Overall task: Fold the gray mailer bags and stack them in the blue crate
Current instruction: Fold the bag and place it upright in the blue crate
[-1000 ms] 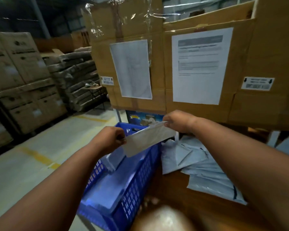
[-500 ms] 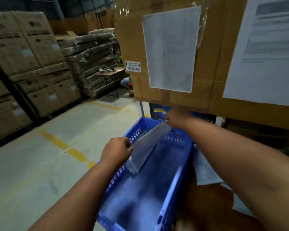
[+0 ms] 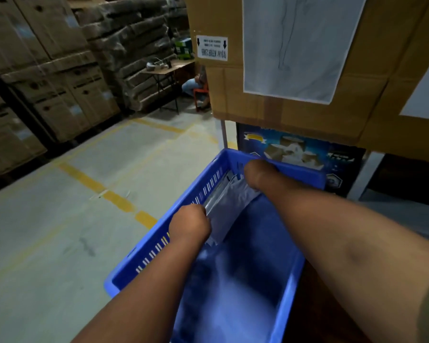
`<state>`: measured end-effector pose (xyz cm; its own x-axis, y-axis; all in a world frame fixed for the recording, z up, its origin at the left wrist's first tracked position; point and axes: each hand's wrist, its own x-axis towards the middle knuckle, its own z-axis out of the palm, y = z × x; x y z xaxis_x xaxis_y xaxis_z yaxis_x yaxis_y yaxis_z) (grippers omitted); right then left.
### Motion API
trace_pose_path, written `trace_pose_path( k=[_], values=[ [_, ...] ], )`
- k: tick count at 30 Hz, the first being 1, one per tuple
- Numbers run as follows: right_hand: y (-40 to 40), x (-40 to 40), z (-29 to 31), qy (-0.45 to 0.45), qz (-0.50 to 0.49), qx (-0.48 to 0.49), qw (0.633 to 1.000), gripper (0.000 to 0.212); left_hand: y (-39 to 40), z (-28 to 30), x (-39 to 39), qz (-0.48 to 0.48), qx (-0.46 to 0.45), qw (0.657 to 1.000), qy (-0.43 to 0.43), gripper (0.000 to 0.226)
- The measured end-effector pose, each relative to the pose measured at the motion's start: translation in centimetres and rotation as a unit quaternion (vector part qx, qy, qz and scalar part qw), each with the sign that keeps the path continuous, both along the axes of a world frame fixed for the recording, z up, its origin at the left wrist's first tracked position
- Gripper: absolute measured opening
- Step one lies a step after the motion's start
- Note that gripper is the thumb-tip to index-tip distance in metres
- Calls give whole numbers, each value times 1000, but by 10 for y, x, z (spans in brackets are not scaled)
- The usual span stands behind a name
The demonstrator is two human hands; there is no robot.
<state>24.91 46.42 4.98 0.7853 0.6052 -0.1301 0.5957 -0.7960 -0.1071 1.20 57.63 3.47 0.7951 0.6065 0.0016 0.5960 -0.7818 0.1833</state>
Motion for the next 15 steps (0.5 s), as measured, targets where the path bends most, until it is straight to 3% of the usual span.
trace_pose_path(
  k=[8,15],
  values=[
    [20,3,-27,52,9,15,999,39,1,-9,5,1,6,1000,19,18],
    [29,6,-31,50,-10,83,995,23,-7,-17,2,4,5,999,39,19]
  ],
)
